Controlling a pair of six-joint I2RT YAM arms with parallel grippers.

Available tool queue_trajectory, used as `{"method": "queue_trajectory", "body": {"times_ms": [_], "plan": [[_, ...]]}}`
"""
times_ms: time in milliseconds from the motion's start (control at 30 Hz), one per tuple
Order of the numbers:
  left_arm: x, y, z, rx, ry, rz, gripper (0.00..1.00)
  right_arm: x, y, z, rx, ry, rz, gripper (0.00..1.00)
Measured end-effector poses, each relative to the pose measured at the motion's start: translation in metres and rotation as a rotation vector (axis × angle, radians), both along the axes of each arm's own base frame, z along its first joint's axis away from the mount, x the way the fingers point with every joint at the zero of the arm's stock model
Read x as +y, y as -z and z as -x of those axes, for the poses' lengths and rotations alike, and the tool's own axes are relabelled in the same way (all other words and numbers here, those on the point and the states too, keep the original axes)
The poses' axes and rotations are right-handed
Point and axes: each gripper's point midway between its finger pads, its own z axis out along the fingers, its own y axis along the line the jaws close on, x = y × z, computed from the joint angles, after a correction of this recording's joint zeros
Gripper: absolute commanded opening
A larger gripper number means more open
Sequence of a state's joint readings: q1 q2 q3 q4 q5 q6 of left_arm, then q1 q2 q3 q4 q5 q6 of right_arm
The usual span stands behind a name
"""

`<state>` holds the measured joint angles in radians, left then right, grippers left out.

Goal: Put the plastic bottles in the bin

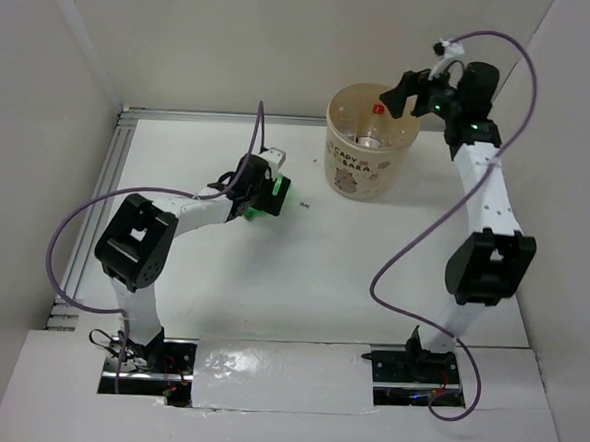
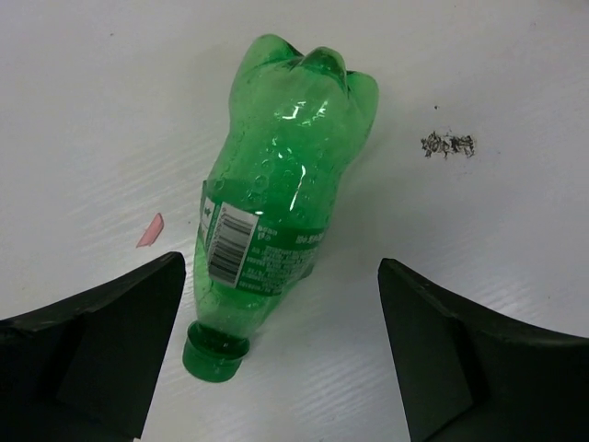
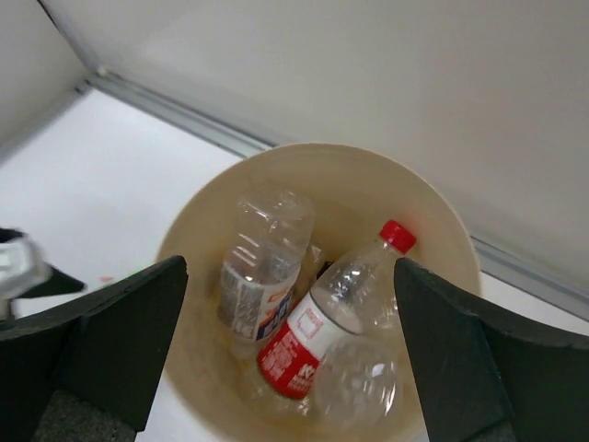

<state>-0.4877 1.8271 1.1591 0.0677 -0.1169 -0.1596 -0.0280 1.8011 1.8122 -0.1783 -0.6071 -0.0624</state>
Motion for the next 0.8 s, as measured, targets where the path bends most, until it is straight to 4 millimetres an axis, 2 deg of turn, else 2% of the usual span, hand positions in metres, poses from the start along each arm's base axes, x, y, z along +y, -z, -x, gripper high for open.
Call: {"method": "queue_trajectory", "body": {"times_ms": [100, 133, 167, 233, 267, 300, 400, 467, 500, 533, 567, 600, 633, 700, 800], "plan": [[-0.003, 0.011, -0.008, 0.012, -0.004, -0.018, 0.86, -0.025, -0.037, 0.045, -0.045, 0.011, -0.031, 1.00], [-0.005, 0.015, -0.012, 0.015, -0.006, -0.022, 0.73, -0.032, -0.049, 0.064, -0.067, 0.015, -0.034, 1.00], [-0.007, 0.019, -0.016, 0.019, -0.010, -0.026, 0.64, -0.037, -0.057, 0.081, -0.085, 0.014, -0.032, 1.00], [-0.008, 0.024, -0.022, 0.015, -0.008, -0.037, 0.42, -0.038, -0.064, 0.118, -0.112, -0.008, -0.021, 1.00], [-0.010, 0.022, -0.023, 0.007, -0.001, -0.043, 0.09, -0.035, -0.065, 0.137, -0.122, -0.030, -0.012, 1.00], [-0.011, 0.022, -0.023, 0.006, 0.002, -0.043, 0.00, -0.033, -0.061, 0.151, -0.129, -0.049, 0.002, 1.00], [-0.011, 0.023, -0.021, 0.010, 0.001, -0.046, 0.00, -0.028, -0.031, 0.191, -0.090, -0.107, 0.032, 0.99], [-0.011, 0.019, -0.014, 0.012, 0.007, -0.040, 0.00, -0.031, -0.003, 0.210, -0.038, -0.124, 0.046, 0.83], [-0.011, 0.014, -0.008, 0.014, 0.014, -0.029, 0.00, -0.034, 0.013, 0.218, -0.008, -0.130, 0.057, 0.69], [-0.012, 0.005, -0.002, 0.012, 0.018, -0.010, 0.00, -0.036, 0.028, 0.225, 0.021, -0.133, 0.065, 0.49], [-0.016, -0.010, 0.004, -0.003, 0.037, 0.016, 0.00, -0.037, 0.042, 0.232, 0.045, -0.140, 0.075, 0.14], [-0.022, -0.030, 0.007, -0.032, 0.055, 0.047, 0.00, -0.038, 0.056, 0.239, 0.071, -0.148, 0.084, 0.04], [-0.031, -0.055, 0.012, -0.074, 0.078, 0.088, 0.00, -0.038, 0.070, 0.246, 0.101, -0.152, 0.086, 0.00], [-0.053, -0.117, 0.021, -0.180, 0.133, 0.184, 0.00, -0.038, 0.094, 0.258, 0.141, -0.164, 0.100, 0.02], [-0.099, -0.230, 0.032, -0.376, 0.241, 0.371, 0.00, -0.035, 0.127, 0.275, 0.188, -0.195, 0.131, 0.16]]}}
